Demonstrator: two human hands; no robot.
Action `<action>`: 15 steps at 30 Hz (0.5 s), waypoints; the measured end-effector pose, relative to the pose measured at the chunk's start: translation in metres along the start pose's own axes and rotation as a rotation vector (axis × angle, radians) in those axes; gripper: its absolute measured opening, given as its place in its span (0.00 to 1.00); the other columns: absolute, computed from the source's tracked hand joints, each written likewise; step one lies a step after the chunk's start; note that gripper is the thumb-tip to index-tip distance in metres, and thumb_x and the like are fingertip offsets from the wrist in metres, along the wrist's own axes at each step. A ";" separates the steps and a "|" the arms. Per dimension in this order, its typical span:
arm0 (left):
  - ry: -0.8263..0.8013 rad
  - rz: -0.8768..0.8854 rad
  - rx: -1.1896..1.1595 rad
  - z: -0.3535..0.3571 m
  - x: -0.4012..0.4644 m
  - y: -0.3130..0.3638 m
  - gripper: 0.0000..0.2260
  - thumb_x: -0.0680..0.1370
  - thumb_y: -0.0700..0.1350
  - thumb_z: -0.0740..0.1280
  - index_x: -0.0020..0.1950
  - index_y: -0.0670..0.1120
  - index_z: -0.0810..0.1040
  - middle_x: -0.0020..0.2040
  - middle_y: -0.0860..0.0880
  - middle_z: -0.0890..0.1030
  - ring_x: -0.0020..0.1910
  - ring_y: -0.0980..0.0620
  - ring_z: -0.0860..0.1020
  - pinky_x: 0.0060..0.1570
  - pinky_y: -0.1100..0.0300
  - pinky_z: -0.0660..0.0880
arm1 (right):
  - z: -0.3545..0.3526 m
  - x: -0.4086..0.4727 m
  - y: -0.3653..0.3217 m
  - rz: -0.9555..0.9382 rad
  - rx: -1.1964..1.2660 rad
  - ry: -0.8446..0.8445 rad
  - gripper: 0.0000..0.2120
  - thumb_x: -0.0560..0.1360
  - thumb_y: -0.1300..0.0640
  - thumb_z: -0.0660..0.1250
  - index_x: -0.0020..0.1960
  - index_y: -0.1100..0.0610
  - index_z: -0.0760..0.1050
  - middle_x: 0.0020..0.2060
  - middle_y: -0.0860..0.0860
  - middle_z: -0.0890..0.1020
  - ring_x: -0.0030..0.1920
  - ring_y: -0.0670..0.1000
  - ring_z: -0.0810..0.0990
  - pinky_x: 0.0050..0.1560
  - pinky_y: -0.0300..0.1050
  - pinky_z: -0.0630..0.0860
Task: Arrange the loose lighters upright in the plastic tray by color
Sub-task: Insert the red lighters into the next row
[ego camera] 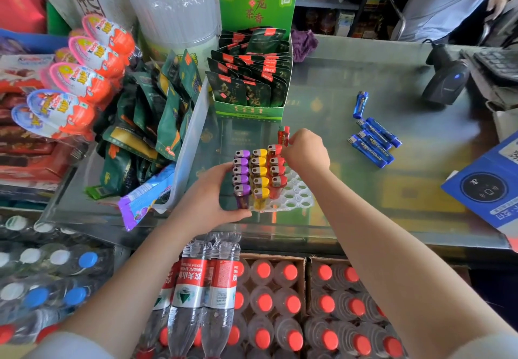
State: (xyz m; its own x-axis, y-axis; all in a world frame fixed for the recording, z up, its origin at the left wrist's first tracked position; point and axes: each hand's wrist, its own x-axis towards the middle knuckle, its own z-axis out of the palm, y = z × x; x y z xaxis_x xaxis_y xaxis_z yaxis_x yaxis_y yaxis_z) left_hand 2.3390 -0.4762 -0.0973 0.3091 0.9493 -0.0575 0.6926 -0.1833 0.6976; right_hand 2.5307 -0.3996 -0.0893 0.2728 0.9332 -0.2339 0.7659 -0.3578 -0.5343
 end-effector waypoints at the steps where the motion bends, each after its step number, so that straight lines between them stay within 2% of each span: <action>1: -0.001 -0.003 0.001 0.000 0.001 0.000 0.36 0.61 0.53 0.77 0.65 0.52 0.66 0.62 0.54 0.73 0.60 0.56 0.70 0.58 0.59 0.66 | 0.000 0.001 0.001 0.006 0.002 -0.001 0.07 0.71 0.57 0.65 0.39 0.61 0.73 0.31 0.54 0.73 0.31 0.57 0.71 0.29 0.38 0.64; 4: 0.014 0.002 -0.022 0.002 0.002 0.004 0.35 0.61 0.52 0.77 0.65 0.52 0.67 0.60 0.55 0.74 0.58 0.57 0.71 0.56 0.60 0.66 | 0.000 0.003 0.003 0.002 -0.033 0.016 0.08 0.72 0.59 0.64 0.39 0.64 0.76 0.32 0.57 0.77 0.32 0.58 0.76 0.28 0.39 0.66; 7: 0.035 0.015 -0.041 0.003 0.003 0.010 0.34 0.61 0.50 0.77 0.64 0.51 0.68 0.55 0.60 0.71 0.54 0.63 0.68 0.53 0.64 0.64 | -0.006 0.002 0.012 -0.072 -0.028 0.004 0.08 0.73 0.57 0.66 0.43 0.63 0.78 0.30 0.53 0.76 0.28 0.54 0.75 0.26 0.38 0.65; 11: 0.033 0.034 -0.024 0.006 0.006 0.012 0.34 0.61 0.51 0.77 0.64 0.50 0.68 0.55 0.60 0.71 0.53 0.62 0.68 0.53 0.64 0.64 | -0.024 -0.021 0.037 -0.183 0.331 0.121 0.09 0.71 0.58 0.69 0.50 0.57 0.76 0.40 0.49 0.81 0.39 0.50 0.80 0.42 0.41 0.73; 15: 0.030 0.027 -0.013 0.013 0.013 0.011 0.35 0.62 0.53 0.76 0.65 0.51 0.67 0.62 0.54 0.73 0.60 0.56 0.70 0.57 0.61 0.64 | -0.039 -0.051 0.060 -0.246 0.555 0.128 0.04 0.69 0.62 0.71 0.43 0.60 0.78 0.38 0.51 0.85 0.39 0.47 0.83 0.45 0.39 0.77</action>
State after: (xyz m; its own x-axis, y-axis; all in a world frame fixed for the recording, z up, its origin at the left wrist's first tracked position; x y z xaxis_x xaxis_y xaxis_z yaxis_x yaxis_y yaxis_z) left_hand 2.3588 -0.4691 -0.0996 0.3074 0.9514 -0.0170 0.6755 -0.2056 0.7081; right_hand 2.5856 -0.4677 -0.0778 0.2204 0.9749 0.0309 0.4077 -0.0633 -0.9109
